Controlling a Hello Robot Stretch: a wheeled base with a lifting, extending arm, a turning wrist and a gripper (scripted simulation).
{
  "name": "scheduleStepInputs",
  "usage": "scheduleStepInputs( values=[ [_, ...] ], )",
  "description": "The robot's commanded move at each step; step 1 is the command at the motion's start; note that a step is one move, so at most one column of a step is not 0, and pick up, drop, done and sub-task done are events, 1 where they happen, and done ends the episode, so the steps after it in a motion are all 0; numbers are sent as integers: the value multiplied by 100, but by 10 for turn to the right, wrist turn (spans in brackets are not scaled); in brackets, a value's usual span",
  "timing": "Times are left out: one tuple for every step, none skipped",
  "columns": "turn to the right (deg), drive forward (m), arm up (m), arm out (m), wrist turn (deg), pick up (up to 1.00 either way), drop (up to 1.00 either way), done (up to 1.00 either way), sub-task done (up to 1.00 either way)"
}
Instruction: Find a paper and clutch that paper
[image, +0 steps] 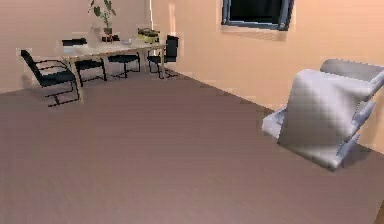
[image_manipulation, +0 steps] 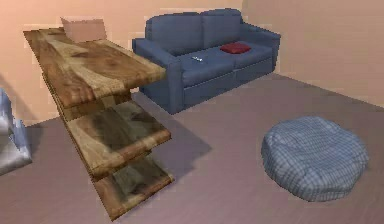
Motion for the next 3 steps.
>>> scheduleStepInputs(
  values=[
    [-240, 0, 0, 0, 0, 0, 0, 0, 0],
    [0, 10, 0, 0, 0, 0, 0, 0, 0],
    [-150, 0, 0, 0, 0, 0, 0, 0, 0]
  ],
)
